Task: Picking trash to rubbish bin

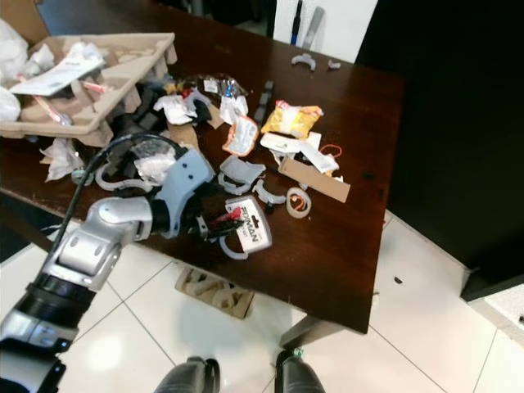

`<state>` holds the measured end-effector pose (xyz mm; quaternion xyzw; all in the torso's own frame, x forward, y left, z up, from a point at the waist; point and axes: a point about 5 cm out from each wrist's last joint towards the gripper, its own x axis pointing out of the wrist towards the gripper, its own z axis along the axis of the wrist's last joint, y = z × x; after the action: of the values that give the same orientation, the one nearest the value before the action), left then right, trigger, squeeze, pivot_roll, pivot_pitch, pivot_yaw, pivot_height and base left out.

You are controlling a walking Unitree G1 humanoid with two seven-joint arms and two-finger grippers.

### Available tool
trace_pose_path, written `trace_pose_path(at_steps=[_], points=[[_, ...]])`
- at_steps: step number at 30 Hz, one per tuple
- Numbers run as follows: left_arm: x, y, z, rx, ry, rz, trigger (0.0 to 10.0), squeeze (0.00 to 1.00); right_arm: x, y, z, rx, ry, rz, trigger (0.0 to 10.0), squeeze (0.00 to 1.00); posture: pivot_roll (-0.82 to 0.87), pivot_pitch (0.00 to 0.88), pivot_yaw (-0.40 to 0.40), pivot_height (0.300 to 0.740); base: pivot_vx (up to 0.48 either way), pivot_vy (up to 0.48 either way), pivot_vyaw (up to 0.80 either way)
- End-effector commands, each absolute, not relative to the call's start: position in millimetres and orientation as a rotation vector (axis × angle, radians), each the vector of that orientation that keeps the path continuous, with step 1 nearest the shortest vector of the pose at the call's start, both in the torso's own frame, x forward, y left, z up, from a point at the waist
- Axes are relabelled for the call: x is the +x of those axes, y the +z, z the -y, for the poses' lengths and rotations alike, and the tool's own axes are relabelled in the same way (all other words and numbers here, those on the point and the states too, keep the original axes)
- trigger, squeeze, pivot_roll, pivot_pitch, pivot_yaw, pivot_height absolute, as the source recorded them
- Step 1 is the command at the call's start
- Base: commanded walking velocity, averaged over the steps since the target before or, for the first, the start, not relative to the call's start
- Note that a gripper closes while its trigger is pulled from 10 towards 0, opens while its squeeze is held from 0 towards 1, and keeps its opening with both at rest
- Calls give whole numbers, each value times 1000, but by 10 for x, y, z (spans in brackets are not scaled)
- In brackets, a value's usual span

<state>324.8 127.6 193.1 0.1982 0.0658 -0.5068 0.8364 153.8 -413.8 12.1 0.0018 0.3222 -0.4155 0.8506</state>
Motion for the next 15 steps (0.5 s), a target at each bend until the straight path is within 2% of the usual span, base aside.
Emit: trace_pose_path(at_steps=[1,5,15], points=[[3278,1911,-1319,438,-1080,-160,10000,0,1293,-135,3997,46,-867,-802,10000,0,82,250,-58,740,0,0,0],[3377,1887,-1413,471,-1020,-199,10000,0,1089,-362,3811,60,-832,-919,10000,0,78,256,-53,740,0,0,0],[3440,1846,-1417,423,-1030,-199,10000,0,610,-747,3391,69,-712,-1154,10000,0,57,266,-52,740,0,0,0]])
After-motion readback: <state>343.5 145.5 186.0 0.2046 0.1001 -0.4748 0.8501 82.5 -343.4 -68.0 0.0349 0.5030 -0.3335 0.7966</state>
